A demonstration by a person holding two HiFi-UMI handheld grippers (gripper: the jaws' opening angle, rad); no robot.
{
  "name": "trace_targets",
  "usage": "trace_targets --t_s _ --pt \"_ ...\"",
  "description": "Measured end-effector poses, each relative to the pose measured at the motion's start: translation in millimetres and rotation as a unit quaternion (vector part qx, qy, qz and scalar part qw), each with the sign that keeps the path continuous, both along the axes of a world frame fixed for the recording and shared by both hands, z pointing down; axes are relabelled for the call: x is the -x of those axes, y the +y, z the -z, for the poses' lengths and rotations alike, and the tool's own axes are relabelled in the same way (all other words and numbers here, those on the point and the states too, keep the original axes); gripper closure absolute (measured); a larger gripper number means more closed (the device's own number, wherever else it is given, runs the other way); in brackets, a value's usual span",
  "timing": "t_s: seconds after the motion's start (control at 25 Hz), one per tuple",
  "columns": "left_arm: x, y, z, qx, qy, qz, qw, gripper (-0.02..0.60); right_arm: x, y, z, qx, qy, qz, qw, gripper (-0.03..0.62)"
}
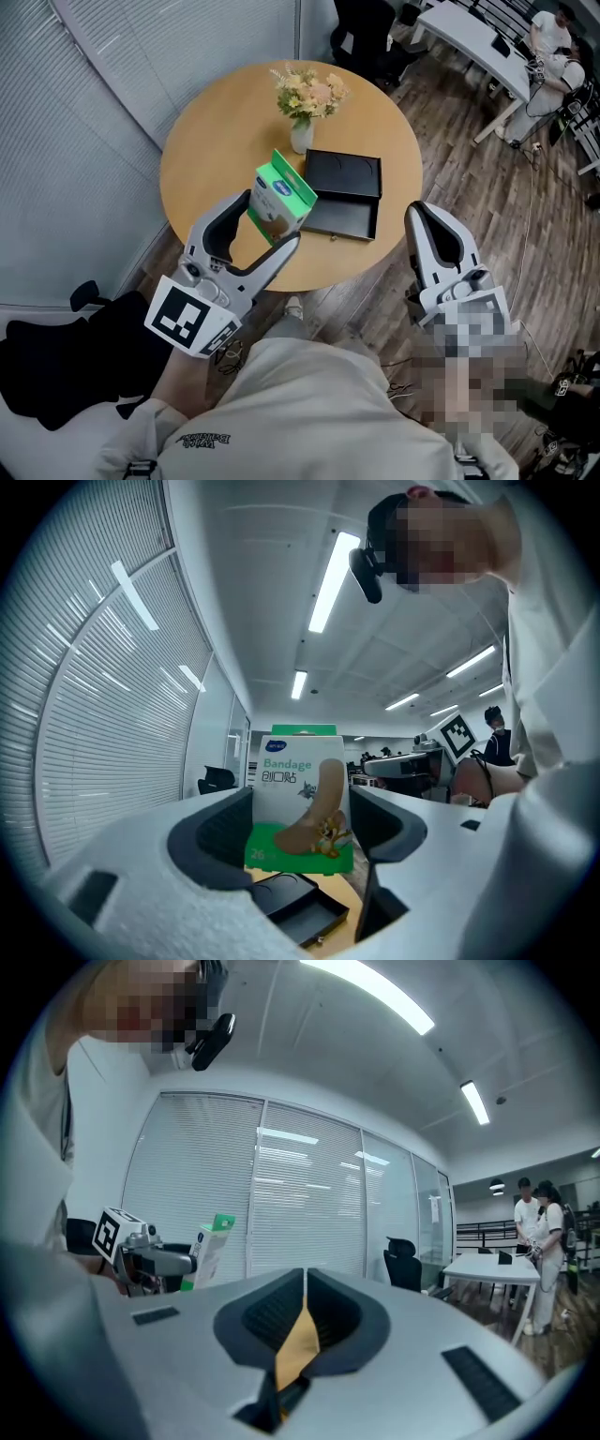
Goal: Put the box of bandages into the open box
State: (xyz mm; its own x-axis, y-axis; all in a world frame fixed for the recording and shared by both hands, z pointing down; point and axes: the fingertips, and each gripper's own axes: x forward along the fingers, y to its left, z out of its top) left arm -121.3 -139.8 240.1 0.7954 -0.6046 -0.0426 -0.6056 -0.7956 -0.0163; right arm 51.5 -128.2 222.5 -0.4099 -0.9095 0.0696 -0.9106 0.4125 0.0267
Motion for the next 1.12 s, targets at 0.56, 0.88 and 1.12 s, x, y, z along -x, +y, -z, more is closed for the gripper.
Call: trace_targets --t_s 0.56,0.88,1.12 --pt "-4 -56 -5 0.009 -0.002 0.003 1.0000 0.241 -7 -53 -9 0.012 -0.002 -0.006 1.000 0.559" --pt "-23 -62 -10 0.014 -0.017 0.015 0.9996 0.241 -22 -67 -13 0.018 -0.003 0.015 1.000 0.559" --pt "-37 -68 -11 0.013 -0.026 0.014 0.9995 0.241 -36 -75 -18 0.024 -0.001 0.019 1.000 0.559"
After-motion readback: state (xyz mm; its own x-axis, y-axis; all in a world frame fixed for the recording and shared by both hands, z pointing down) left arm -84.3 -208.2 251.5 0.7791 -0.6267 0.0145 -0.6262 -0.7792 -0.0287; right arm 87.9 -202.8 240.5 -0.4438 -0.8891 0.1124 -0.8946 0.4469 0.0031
